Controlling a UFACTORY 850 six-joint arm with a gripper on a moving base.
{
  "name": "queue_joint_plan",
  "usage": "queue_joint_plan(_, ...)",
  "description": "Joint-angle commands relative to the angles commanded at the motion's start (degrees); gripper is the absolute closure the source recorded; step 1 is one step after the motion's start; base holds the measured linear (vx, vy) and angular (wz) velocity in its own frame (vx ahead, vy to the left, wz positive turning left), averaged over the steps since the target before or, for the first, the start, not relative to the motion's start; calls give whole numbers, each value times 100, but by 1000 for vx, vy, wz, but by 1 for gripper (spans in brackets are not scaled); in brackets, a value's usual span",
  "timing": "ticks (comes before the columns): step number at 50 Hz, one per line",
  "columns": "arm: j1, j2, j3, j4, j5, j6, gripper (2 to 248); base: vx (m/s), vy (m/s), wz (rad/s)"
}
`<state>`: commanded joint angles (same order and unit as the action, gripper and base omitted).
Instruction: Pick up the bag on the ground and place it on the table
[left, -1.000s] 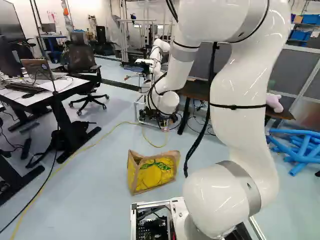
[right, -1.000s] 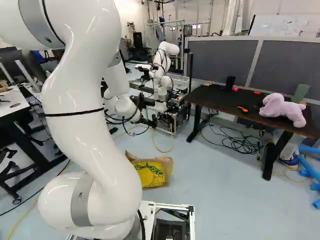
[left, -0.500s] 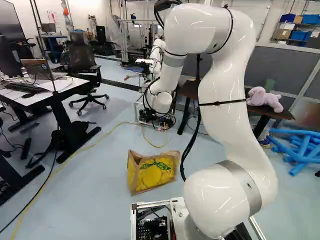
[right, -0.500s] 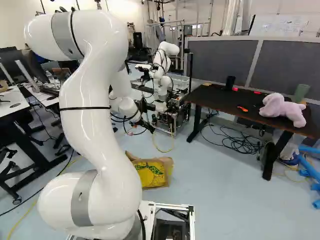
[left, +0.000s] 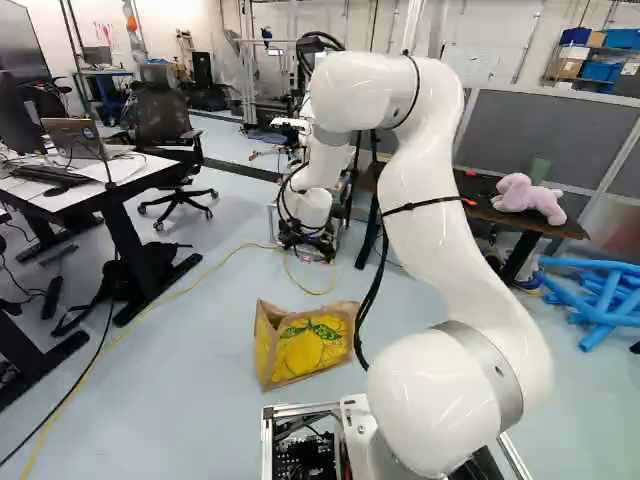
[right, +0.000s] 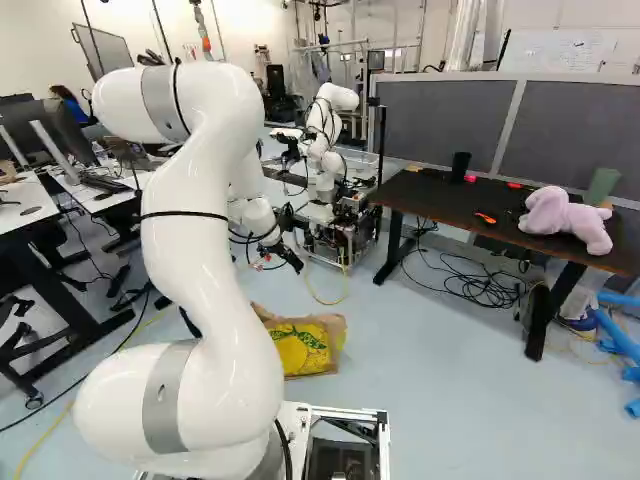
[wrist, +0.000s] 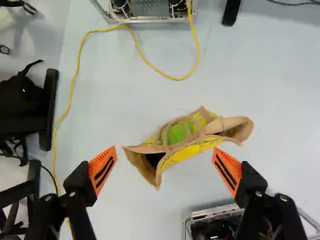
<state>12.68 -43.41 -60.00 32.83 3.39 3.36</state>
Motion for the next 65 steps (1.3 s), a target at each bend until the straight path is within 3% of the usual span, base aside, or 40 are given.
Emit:
queue_joint_plan(12, 75, -435, -485, 174, -294, 694, 3, 0, 0, 0)
queue_joint_plan(18, 110, -651, -732, 287, -420, 870, 3, 0, 0, 0)
queue_joint_plan(44, 133, -1540, -1785, 794, -1125, 932, 3, 0, 0, 0)
queue_joint_plan(65, -65, -1988, -2131, 1042, -1736, 932, 3, 0, 0, 0)
